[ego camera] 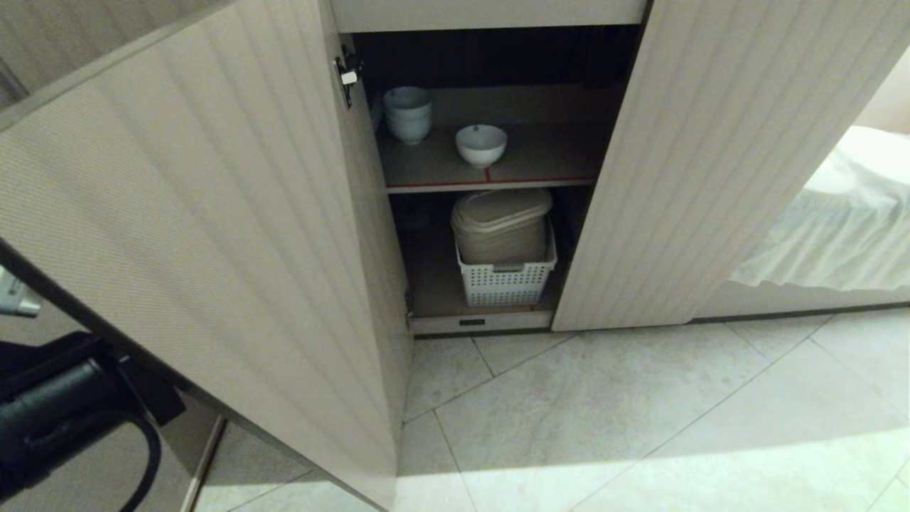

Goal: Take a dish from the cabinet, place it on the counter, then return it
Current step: Close the cabinet door

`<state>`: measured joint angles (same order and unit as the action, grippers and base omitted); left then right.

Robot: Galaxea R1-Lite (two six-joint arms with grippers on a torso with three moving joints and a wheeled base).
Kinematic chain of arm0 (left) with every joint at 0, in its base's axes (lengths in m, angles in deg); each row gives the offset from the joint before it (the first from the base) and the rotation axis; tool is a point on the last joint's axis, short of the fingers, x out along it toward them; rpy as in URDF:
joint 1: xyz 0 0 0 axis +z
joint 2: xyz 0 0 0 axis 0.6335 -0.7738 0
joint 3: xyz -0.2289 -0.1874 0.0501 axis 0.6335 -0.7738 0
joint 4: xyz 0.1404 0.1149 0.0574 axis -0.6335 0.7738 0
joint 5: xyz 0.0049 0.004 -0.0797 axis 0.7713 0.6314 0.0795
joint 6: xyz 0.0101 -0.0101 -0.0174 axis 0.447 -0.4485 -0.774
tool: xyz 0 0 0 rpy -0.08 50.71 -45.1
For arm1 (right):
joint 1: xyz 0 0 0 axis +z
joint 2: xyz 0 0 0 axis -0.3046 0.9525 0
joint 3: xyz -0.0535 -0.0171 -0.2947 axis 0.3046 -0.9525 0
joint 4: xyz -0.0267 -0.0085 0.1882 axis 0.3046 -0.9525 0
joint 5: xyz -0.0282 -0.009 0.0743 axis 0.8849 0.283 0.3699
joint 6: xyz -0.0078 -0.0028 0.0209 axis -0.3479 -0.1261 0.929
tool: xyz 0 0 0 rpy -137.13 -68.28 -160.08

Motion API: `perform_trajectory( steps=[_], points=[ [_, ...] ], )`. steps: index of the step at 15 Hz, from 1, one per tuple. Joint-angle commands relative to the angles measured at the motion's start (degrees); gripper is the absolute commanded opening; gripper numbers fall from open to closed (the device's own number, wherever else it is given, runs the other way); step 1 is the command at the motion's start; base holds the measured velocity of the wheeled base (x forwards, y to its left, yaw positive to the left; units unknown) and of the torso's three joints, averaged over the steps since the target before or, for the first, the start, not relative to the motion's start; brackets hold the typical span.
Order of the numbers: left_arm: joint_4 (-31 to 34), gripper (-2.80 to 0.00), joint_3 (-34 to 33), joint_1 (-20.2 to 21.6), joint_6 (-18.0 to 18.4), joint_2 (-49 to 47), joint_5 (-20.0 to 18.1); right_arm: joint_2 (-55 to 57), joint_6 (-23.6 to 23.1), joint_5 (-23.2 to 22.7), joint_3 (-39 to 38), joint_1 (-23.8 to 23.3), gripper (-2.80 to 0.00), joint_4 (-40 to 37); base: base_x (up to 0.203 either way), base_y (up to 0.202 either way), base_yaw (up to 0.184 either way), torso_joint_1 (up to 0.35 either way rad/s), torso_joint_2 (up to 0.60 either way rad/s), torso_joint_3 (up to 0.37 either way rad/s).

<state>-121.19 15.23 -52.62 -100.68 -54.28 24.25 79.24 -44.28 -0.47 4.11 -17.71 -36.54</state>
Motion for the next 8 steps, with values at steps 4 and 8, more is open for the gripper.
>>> perform_trajectory(
  steps=[4,8],
  points=[
    [-1.04,-2.8,5.52,-12.77,-4.46,-7.57,8.89,-0.02,-0.01,0.01,0.0,-0.02,-2.8,0.01,0.0,0.0,0.0,0.0,0.0,0.0],
    [-2.76,-2.8,8.2,-14.28,-4.78,-12.05,9.71,-0.02,-0.01,0.01,0.0,-0.02,-2.8,0.01,0.0,0.0,0.0,0.0,0.0,0.0]
  ],
)
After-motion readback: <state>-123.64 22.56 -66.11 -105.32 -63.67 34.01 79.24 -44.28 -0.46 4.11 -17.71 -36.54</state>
